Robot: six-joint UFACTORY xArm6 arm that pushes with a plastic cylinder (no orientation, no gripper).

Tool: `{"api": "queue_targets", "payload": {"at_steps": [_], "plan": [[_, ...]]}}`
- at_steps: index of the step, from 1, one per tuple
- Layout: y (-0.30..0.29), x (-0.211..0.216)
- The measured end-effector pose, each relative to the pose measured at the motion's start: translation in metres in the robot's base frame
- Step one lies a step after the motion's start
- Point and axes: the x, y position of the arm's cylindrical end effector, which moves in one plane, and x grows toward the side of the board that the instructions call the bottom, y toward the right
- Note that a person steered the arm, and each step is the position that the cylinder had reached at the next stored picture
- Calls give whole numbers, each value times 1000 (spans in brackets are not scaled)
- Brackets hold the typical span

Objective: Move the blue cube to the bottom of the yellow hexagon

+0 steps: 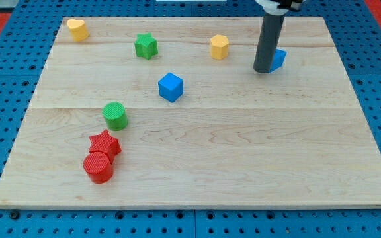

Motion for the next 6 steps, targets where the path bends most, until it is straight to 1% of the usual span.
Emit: {"api": "queue_targets", "payload": {"at_steps": [1,2,3,4,5,6], "plan": [[31,2],[34,-3],[26,-18],[23,-21],[5,-9],[-46,103]]}}
